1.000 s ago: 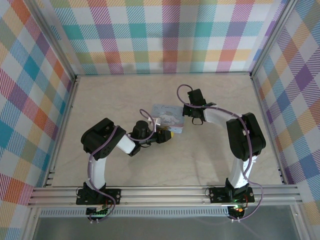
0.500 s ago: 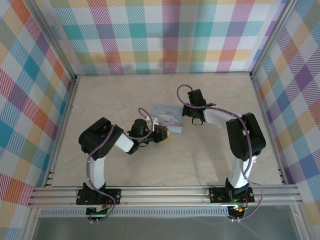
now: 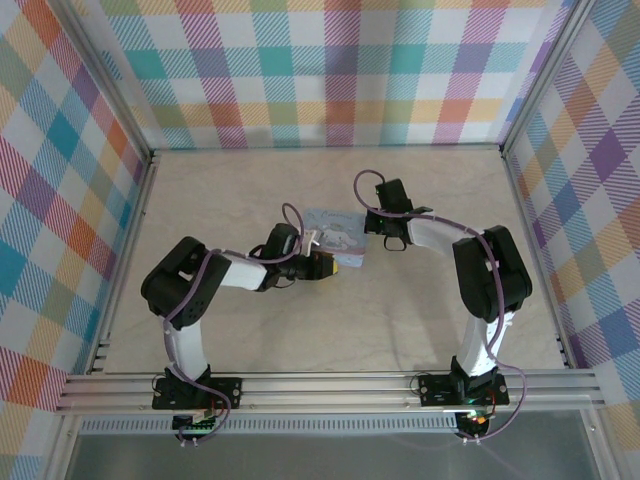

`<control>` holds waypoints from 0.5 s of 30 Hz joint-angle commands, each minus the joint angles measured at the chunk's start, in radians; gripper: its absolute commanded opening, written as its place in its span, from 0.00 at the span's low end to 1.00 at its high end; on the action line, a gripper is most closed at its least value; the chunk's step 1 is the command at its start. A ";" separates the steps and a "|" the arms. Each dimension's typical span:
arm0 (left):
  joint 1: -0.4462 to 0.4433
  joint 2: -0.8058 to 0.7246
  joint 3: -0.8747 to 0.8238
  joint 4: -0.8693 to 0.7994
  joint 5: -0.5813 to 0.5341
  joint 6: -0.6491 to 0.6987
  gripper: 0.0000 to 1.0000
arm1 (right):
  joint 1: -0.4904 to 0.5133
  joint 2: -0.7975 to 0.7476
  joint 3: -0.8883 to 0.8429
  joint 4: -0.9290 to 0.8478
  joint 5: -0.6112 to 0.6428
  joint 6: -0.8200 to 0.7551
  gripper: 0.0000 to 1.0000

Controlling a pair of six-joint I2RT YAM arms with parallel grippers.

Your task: Unlock the padlock with the key

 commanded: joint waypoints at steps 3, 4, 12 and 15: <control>0.013 -0.078 0.095 -0.307 0.038 -0.012 0.08 | -0.018 -0.126 -0.026 -0.033 -0.045 -0.031 0.00; 0.013 -0.081 0.110 -0.323 0.044 -0.023 0.08 | -0.020 -0.151 -0.041 -0.031 -0.055 -0.032 0.00; 0.007 -0.082 0.185 -0.306 0.043 -0.180 0.07 | -0.033 -0.424 -0.226 -0.028 -0.148 0.013 0.00; 0.002 -0.069 0.195 -0.265 0.031 -0.233 0.07 | -0.039 -0.543 -0.305 -0.006 -0.222 0.045 0.00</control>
